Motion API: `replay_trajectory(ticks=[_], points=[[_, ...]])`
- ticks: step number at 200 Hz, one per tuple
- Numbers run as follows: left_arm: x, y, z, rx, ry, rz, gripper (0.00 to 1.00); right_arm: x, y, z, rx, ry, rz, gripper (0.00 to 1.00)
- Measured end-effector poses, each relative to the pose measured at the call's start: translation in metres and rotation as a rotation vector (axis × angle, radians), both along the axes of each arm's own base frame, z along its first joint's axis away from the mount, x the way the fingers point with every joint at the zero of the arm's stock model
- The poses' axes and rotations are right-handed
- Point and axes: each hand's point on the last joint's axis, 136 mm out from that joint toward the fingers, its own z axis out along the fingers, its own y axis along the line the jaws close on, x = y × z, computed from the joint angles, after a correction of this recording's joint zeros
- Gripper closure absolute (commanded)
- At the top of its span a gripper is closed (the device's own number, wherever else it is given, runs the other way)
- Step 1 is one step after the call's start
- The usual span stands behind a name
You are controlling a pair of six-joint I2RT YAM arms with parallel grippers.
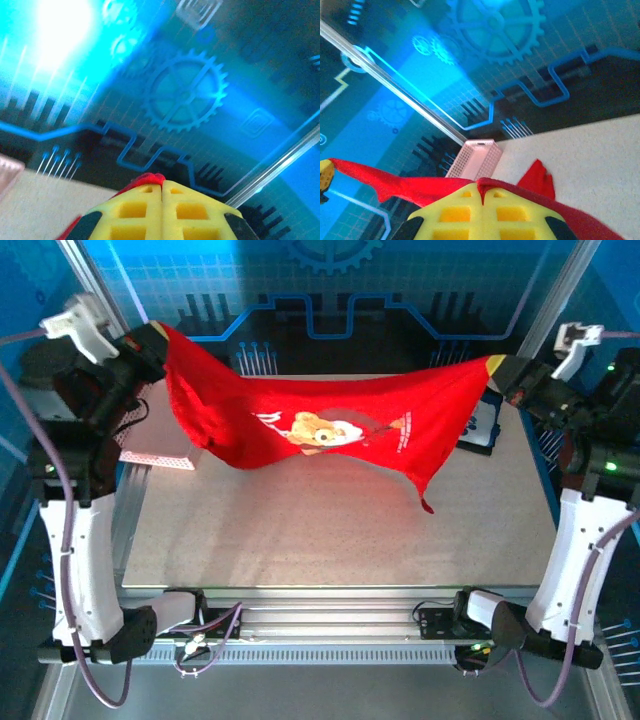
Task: Fold and stack the t-shirts
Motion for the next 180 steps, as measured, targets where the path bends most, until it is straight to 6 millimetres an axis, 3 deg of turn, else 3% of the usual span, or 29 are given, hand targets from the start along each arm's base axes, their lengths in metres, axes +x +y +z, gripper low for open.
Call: replay_trajectory(ticks=[26, 49, 64, 83, 104, 127, 153, 180], points=[[-0.033, -0.005, 0.058, 0.039, -0.170, -0.014, 1.00, -0.034, 0.008, 0.049, -0.024, -0.124, -0.008, 1.00], [-0.048, -0.007, 0.087, 0.062, -0.258, -0.020, 1.00, -0.055, 0.014, 0.072, -0.042, -0.191, -0.010, 1.00], [-0.044, -0.008, 0.095, 0.067, -0.279, -0.027, 1.00, -0.059, 0.013, 0.079, -0.048, -0.208, -0.017, 1.00], [-0.021, -0.009, 0.094, 0.068, -0.267, -0.038, 1.00, -0.047, 0.006, 0.082, -0.049, -0.203, -0.019, 1.00], [0.024, -0.010, 0.080, 0.061, -0.211, -0.061, 1.00, -0.010, -0.009, 0.072, -0.027, -0.144, -0.011, 1.00], [0.089, -0.012, 0.055, 0.046, -0.134, -0.093, 1.00, 0.051, -0.032, 0.053, 0.012, -0.062, 0.001, 1.00], [0.162, -0.012, 0.014, -0.002, -0.035, -0.124, 1.00, 0.135, -0.061, 0.012, 0.070, 0.049, 0.003, 1.00], [0.225, -0.009, -0.017, -0.072, 0.001, -0.149, 1.00, 0.208, -0.073, -0.029, 0.130, 0.127, 0.012, 1.00]])
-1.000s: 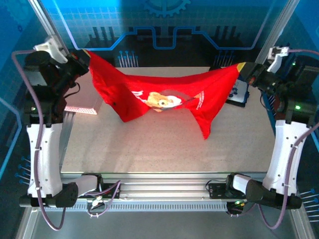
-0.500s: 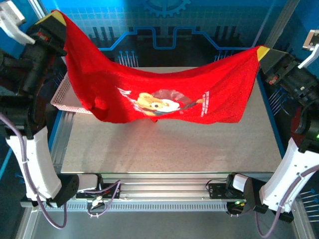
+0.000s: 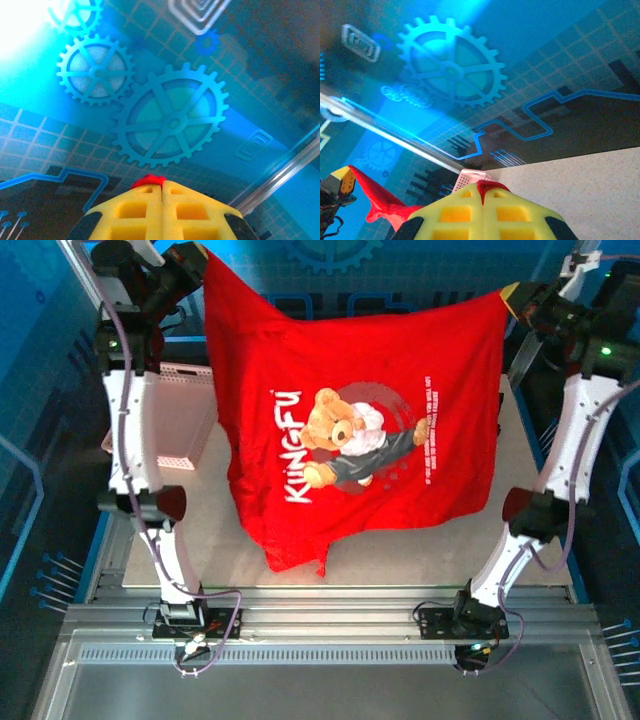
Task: Fold and stack the t-shirts
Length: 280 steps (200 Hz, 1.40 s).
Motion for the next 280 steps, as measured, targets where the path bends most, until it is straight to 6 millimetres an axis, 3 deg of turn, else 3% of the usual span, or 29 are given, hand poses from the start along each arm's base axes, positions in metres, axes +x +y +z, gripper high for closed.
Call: replay_trajectory(ticks=[28, 42, 58, 109, 127, 143, 157, 179, 210, 227, 235, 240, 246, 253, 262, 269, 280], points=[[0.037, 0.014, -0.030, -0.076, 0.047, 0.005, 1.00, 0.055, -0.004, -0.024, 0.067, 0.003, 0.003, 1.00], [0.042, 0.021, -0.030, -0.092, 0.036, 0.007, 1.00, 0.073, -0.007, -0.028, 0.107, -0.011, -0.003, 1.00], [0.039, 0.024, -0.017, -0.086, -0.017, 0.000, 1.00, 0.086, -0.012, -0.026, 0.141, -0.042, -0.017, 1.00], [0.004, 0.029, 0.036, 0.002, -0.199, -0.025, 1.00, 0.085, -0.016, 0.010, 0.158, -0.185, -0.016, 1.00], [-0.013, 0.028, 0.043, 0.049, -0.215, -0.043, 1.00, 0.084, -0.018, 0.003, 0.129, -0.169, -0.010, 1.00], [-0.027, 0.023, 0.030, 0.085, -0.172, -0.056, 1.00, 0.081, -0.017, -0.019, 0.079, -0.106, 0.001, 1.00], [-0.041, 0.021, -0.002, 0.105, -0.101, -0.052, 1.00, 0.075, -0.011, -0.052, 0.031, -0.014, 0.015, 1.00], [-0.067, 0.022, -0.085, 0.103, 0.067, -0.019, 1.00, 0.047, 0.008, -0.120, -0.020, 0.152, 0.057, 1.00], [-0.117, 0.030, -0.249, 0.031, 0.391, 0.065, 1.00, -0.026, 0.040, -0.244, -0.025, 0.432, 0.117, 1.00], [-0.159, 0.036, -0.344, -0.026, 0.617, 0.143, 1.00, -0.072, 0.046, -0.316, -0.022, 0.601, 0.120, 1.00], [-0.179, 0.038, -0.379, -0.054, 0.705, 0.174, 1.00, -0.094, 0.048, -0.345, -0.022, 0.684, 0.116, 1.00], [-0.193, 0.038, -0.399, -0.068, 0.755, 0.193, 1.00, -0.108, 0.049, -0.364, -0.020, 0.736, 0.114, 0.95], [-0.210, 0.039, -0.420, -0.087, 0.816, 0.219, 0.79, -0.122, 0.049, -0.379, -0.014, 0.785, 0.109, 0.86], [-0.230, 0.040, -0.440, -0.107, 0.879, 0.253, 0.54, -0.140, 0.049, -0.398, -0.007, 0.846, 0.098, 0.83], [-0.252, 0.043, -0.457, -0.130, 0.943, 0.300, 0.42, -0.158, 0.047, -0.413, 0.001, 0.907, 0.081, 0.76], [-0.268, 0.046, -0.467, -0.148, 0.985, 0.345, 0.32, -0.169, 0.045, -0.420, 0.004, 0.945, 0.066, 0.58], [-0.286, 0.050, -0.474, -0.166, 1.024, 0.399, 0.20, -0.182, 0.041, -0.426, -0.013, 0.971, 0.049, 0.44]])
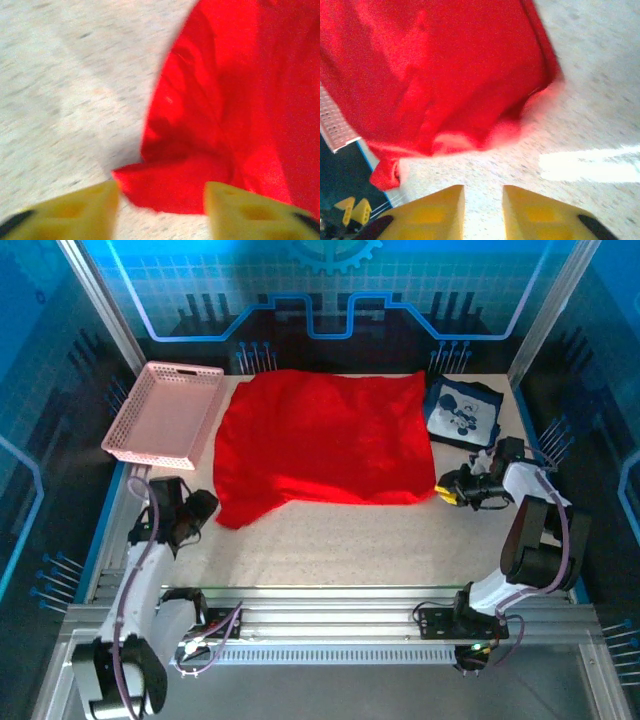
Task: Fold and stack the t-shirts
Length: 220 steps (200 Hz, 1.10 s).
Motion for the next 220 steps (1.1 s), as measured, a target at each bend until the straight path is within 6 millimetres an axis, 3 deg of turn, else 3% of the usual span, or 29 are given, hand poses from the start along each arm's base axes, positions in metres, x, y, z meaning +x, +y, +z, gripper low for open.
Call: replay_trajectory(ticks=[12, 22, 47, 75, 94, 123, 154, 184, 220], points=[[-0.014, 0.005, -0.001, 0.004, 0.025, 0.053, 0.14, -0.009, -0.003, 0.002, -0.027, 0.002, -0.006, 0.32], [-0.023, 0.009, 0.001, 0.016, 0.035, 0.089, 0.02, -0.013, -0.005, 0.009, -0.055, -0.010, -0.013, 0.28], [-0.036, 0.020, 0.018, 0.062, 0.061, 0.152, 0.01, -0.022, -0.014, 0.032, -0.122, -0.054, -0.040, 0.25], [-0.019, 0.025, 0.061, 0.078, 0.001, 0.158, 0.01, -0.024, -0.022, 0.063, -0.179, -0.100, -0.070, 0.23], [-0.006, 0.022, 0.074, 0.059, -0.006, 0.139, 0.02, -0.028, -0.021, 0.073, -0.192, -0.116, -0.076, 0.23], [-0.001, 0.008, 0.053, -0.020, 0.086, 0.083, 0.04, -0.036, -0.018, 0.065, -0.176, -0.077, -0.078, 0.25], [-0.001, -0.016, 0.024, -0.085, 0.200, -0.004, 0.06, -0.048, -0.008, 0.032, -0.140, 0.026, -0.053, 0.27], [-0.009, -0.037, 0.003, -0.114, 0.295, -0.078, 0.12, -0.055, 0.002, 0.000, -0.114, 0.113, -0.023, 0.29], [-0.025, -0.044, -0.021, -0.132, 0.386, -0.095, 0.23, -0.049, 0.005, -0.018, -0.107, 0.148, -0.004, 0.32]])
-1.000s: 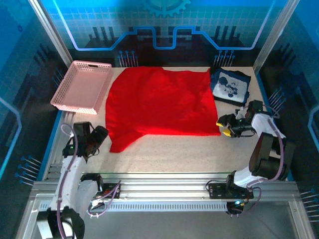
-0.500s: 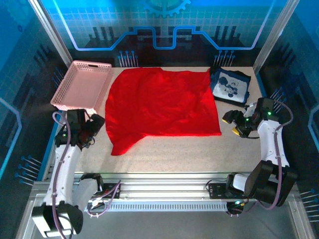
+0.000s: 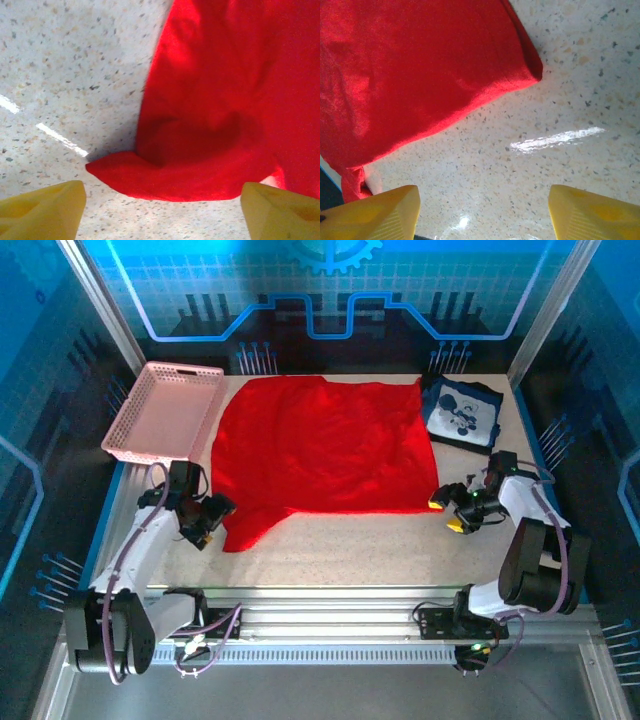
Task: Fold and stack the t-shirts
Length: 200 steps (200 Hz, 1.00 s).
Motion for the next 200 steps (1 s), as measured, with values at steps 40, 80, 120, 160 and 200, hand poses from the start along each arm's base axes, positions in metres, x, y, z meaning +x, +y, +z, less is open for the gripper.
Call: replay_trajectory(ticks=[40, 80, 120, 160, 200], points=[[-0.019, -0.007, -0.023, -0.024, 0.076, -0.014, 0.33, 0.005, -0.004, -0.012, -0.014, 0.019, -0.005, 0.35], [-0.030, -0.013, -0.041, -0.051, 0.115, -0.012, 0.42, 0.012, -0.007, -0.016, -0.021, 0.021, -0.006, 0.38], [-0.030, -0.013, -0.051, -0.055, 0.138, -0.003, 0.50, 0.017, -0.008, -0.019, -0.021, 0.021, -0.006, 0.40], [-0.021, -0.013, -0.063, -0.059, 0.138, 0.013, 0.82, 0.029, -0.011, -0.013, -0.030, -0.012, -0.009, 0.45], [0.003, -0.019, -0.064, -0.093, 0.079, 0.003, 1.00, 0.032, -0.011, -0.016, -0.029, -0.010, -0.007, 0.47]])
